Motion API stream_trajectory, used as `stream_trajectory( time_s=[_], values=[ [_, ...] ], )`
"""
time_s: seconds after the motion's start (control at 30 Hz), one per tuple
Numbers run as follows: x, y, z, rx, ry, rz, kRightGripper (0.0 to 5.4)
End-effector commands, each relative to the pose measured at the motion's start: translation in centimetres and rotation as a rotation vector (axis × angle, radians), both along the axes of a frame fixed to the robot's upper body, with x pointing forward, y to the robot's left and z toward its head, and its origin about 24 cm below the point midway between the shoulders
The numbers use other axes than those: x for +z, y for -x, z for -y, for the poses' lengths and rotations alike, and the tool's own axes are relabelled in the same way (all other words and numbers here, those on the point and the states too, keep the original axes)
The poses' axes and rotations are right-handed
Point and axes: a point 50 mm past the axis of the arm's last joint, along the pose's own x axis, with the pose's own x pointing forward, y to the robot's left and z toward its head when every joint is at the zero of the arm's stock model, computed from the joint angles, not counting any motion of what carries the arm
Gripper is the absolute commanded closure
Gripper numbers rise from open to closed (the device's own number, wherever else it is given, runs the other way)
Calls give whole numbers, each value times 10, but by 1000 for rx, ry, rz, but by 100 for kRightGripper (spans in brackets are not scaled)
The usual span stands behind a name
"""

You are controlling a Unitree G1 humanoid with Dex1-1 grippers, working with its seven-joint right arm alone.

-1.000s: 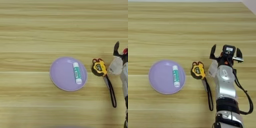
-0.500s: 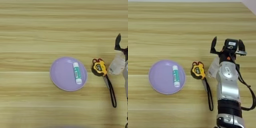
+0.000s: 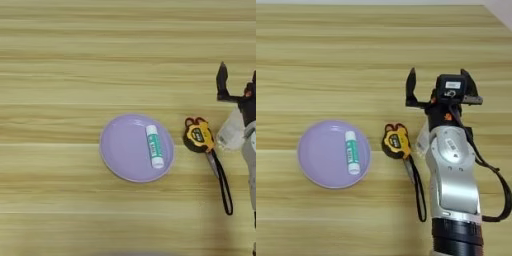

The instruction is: Move the objects on the table

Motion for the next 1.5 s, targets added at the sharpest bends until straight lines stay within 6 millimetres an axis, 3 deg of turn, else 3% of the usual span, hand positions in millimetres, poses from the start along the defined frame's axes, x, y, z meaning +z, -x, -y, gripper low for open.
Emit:
stream_trajectory(
  time_s=[0.03,0.6,1.03,1.5],
  values=[
    [27,6,-11,62,58,108,3],
    [-11,34,-40,196,34,-73,3],
    [-53,7,-26,174,131,-278,3],
    [-77,-12,-17,174,113,-368,3]
  ],
)
